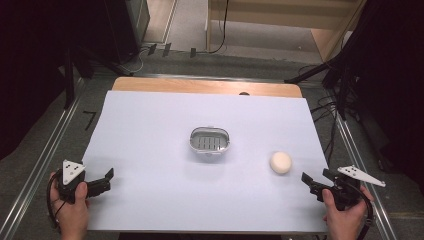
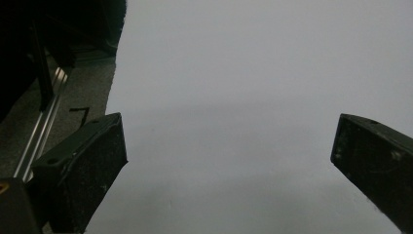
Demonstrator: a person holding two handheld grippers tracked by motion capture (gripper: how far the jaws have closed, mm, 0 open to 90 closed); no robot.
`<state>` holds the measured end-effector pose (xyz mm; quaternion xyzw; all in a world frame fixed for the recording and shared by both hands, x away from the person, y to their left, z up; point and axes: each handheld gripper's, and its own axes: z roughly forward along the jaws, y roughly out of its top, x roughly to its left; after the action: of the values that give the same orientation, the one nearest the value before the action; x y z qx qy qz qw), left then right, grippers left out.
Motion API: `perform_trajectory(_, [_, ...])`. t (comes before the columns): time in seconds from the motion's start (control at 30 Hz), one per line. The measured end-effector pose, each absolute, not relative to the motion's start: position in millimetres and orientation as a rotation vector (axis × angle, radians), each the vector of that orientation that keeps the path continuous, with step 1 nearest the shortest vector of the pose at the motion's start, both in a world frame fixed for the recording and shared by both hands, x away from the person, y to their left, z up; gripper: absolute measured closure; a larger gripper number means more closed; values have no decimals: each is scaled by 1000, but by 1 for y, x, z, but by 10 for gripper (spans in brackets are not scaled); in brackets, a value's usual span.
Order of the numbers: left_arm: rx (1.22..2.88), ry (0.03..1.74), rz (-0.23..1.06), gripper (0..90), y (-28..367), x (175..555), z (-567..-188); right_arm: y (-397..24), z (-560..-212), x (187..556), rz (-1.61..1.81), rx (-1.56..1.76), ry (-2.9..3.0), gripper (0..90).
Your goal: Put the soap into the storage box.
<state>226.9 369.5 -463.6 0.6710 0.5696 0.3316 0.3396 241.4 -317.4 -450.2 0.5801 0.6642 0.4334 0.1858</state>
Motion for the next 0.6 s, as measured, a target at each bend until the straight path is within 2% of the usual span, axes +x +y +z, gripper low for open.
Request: perform_trajectory(0.6, [1753, 1481, 859, 3, 369, 227, -464, -281, -441, 261, 1186, 1607, 1949, 135])
